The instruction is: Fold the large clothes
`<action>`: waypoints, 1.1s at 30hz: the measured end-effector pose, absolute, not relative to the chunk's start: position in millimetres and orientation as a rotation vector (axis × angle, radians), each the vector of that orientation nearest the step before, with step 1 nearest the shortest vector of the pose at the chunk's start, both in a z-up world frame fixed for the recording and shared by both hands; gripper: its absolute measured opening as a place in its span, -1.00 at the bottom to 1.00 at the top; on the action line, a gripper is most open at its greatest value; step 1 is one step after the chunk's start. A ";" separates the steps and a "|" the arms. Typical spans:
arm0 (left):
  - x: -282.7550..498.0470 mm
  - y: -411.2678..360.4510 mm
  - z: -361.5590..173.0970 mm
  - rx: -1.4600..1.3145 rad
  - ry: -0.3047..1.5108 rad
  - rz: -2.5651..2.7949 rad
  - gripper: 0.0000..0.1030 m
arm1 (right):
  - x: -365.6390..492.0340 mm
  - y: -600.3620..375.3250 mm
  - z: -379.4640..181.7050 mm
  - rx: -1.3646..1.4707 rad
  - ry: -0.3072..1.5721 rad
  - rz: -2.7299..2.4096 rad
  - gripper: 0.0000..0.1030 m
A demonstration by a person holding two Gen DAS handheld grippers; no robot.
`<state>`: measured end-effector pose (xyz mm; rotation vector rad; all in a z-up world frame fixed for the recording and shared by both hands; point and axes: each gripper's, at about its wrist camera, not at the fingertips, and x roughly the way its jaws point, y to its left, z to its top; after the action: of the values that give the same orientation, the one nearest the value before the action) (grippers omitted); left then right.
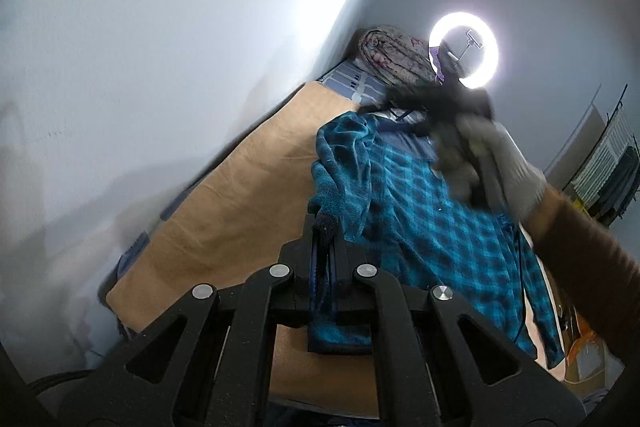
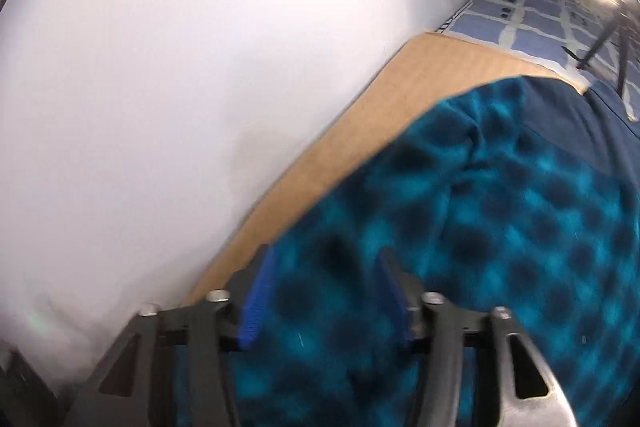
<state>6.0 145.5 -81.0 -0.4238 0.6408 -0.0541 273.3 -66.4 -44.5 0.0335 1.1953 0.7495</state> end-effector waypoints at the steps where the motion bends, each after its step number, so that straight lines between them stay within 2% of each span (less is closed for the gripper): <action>1: 5.6 144.1 -82.8 -0.422 0.648 -0.057 -0.97 | 281.7 -55.5 -43.8 0.027 1.210 0.732 0.22; 8: 11.9 145.3 -88.0 -0.434 0.661 -0.052 -0.97 | 329.2 26.6 -79.5 -0.159 1.328 0.579 0.15; 10: 11.8 146.2 -89.7 -0.439 0.663 -0.056 -0.97 | 336.5 39.2 -92.4 -0.184 1.353 0.562 0.05; 13: 10.1 145.7 -88.5 -0.440 0.668 -0.058 -0.97 | 348.5 47.2 -114.1 -0.244 1.366 0.488 0.02; 16: 10.5 143.1 -89.0 -0.442 0.675 -0.064 -0.97 | 358.0 42.3 -126.8 -0.252 1.378 0.429 -0.14; 17: 10.0 141.8 -88.3 -0.442 0.677 -0.069 -0.97 | 362.5 41.5 -131.6 -0.245 1.384 0.422 -0.23; 19: 8.3 139.3 -85.5 -0.432 0.680 -0.068 -0.97 | 372.1 38.8 -142.8 -0.230 1.397 0.405 -0.56; 20: 8.1 137.5 -83.6 -0.421 0.680 -0.063 -0.97 | 376.2 36.4 -146.9 -0.219 1.398 0.406 -0.88; 21: 8.3 136.7 -82.7 -0.414 0.678 -0.062 -0.97 | 378.8 32.8 -148.1 -0.200 1.393 0.407 -1.00; 29: 9.4 106.3 -80.0 -0.292 0.668 -0.108 -0.97 | 396.9 -65.2 -77.0 0.224 1.223 0.510 -1.00; 33: 7.7 78.7 -80.0 -0.212 0.661 -0.168 -0.97 | 390.7 -128.4 -58.6 0.339 1.192 0.528 -1.00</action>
<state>7.7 78.7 -80.0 -0.2120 0.6612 -0.1676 390.7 -128.4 -58.6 0.3390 1.1925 0.5279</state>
